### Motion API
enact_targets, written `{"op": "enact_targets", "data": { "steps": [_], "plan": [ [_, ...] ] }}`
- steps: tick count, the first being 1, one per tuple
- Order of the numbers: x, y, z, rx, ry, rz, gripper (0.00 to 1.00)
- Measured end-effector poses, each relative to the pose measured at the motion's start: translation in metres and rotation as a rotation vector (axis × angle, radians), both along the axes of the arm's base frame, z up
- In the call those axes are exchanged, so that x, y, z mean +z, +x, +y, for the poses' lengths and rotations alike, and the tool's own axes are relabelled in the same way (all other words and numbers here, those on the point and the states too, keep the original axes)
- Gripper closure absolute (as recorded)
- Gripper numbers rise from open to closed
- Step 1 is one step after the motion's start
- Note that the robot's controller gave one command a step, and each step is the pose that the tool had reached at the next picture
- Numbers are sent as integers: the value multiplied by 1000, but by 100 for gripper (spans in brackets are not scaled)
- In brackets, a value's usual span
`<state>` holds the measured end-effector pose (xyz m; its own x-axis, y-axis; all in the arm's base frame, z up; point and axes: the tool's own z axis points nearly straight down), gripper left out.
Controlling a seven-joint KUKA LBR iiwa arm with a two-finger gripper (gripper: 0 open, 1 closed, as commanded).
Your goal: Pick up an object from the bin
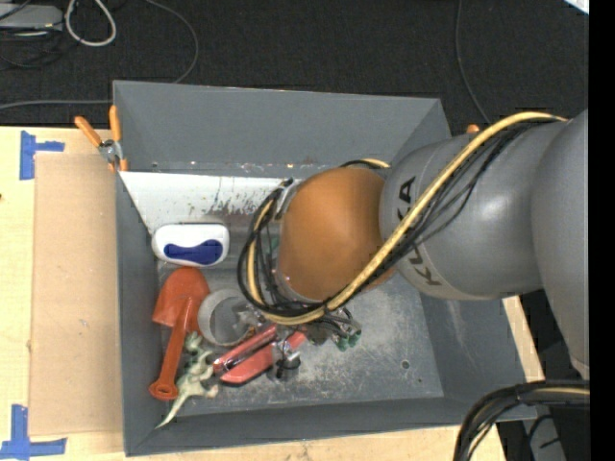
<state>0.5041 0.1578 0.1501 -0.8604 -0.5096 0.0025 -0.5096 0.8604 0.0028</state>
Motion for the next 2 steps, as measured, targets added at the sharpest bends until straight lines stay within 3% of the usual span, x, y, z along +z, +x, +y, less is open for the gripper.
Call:
{"op": "enact_targets", "data": {
  "steps": [2],
  "plan": [
    [31,-1,0,-2,0,3,100]
  ]
}}
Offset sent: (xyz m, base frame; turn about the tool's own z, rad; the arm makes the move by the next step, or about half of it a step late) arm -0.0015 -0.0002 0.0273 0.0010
